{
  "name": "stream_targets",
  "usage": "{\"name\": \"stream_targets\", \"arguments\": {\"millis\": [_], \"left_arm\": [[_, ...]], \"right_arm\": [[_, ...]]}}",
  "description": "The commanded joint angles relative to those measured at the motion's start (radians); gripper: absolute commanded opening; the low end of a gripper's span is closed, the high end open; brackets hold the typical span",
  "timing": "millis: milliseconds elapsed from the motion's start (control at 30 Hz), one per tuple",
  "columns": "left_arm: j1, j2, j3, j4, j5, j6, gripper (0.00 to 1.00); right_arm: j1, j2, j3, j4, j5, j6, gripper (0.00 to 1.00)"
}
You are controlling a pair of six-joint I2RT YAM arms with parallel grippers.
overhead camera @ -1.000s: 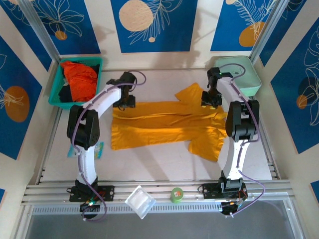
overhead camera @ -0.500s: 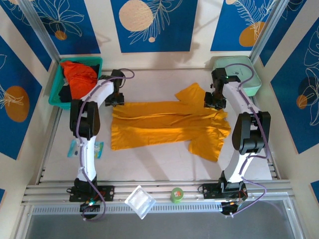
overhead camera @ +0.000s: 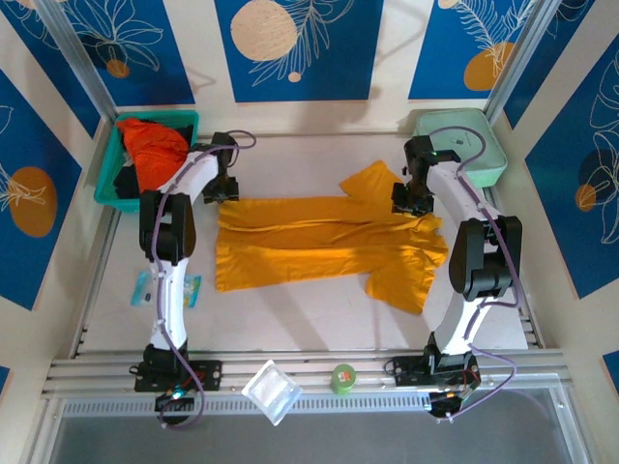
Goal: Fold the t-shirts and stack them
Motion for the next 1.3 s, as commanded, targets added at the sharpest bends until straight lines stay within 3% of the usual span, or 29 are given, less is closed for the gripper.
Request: {"name": "stream_targets", "arguments": {"millis": [0,467,900,1100,1267], "left_arm": [[0.019,0.039,0.033,-0.03,0.036,0.03,0.51],[0.031,0.126,0.088,-0.045,0.102,0.072,0.45],[0.023,-0.001,-0.081,0.076,0.118,0.085,0.0],[0.006,-0.106,-0.115,0.09,0.127,0.072,0.0],[-0.013,-0.187,-0.168,0.114,0.143,0.056,0.0]], "right_arm": [[0.008,-0.021,-0.02,-0.006,-0.016,-0.006,0.24],[0.01,-0.038,-0.045,-0.009,-0.011,-0.015,0.21],[0.005,-0.052,-0.048,0.012,-0.034,-0.017,0.19],[-0.034,0.018,0.064,0.037,-0.039,-0.053,0.32],[-0.083,0.197,0.289,0.042,-0.059,-0.105,0.43]]}}
